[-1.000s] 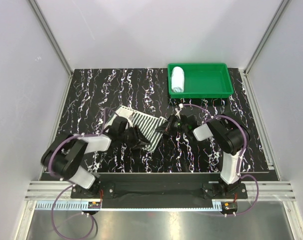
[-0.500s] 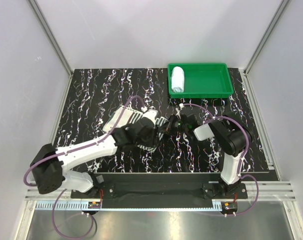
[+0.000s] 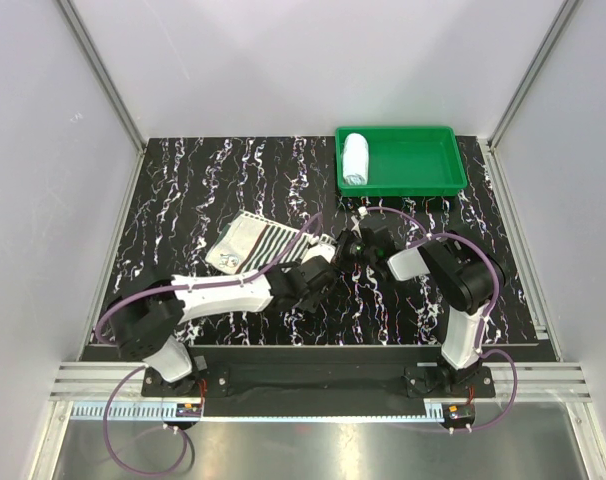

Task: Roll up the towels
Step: Roll the towel

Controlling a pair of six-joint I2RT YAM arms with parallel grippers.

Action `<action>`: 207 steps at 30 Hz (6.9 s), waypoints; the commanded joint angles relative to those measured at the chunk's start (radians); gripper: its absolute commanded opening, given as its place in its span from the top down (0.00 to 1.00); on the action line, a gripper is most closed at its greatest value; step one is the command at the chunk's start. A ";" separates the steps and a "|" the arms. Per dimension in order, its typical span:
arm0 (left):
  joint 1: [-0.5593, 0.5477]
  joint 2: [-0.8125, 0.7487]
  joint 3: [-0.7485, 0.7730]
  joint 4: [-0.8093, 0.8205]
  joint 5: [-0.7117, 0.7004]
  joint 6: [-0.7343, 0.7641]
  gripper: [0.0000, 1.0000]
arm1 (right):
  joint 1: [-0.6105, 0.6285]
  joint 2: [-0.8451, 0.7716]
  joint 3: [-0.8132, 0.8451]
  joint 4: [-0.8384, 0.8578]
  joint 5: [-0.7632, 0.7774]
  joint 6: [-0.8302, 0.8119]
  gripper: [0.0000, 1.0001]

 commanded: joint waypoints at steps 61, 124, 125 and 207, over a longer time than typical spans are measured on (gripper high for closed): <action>0.209 -0.168 -0.222 0.293 0.634 -0.363 1.00 | -0.103 -0.759 0.276 -1.109 0.491 -0.304 0.08; 0.618 -0.426 -0.203 -0.133 0.483 -0.216 0.08 | 0.113 -0.037 0.195 -0.405 0.149 -0.225 0.68; 0.584 -0.435 -0.186 -0.157 0.450 -0.199 0.06 | 0.116 -0.034 0.201 -0.417 0.151 -0.227 0.68; 0.047 -0.256 -0.458 0.508 0.329 -0.274 1.00 | -0.114 -0.473 0.405 -1.047 0.274 -0.399 0.14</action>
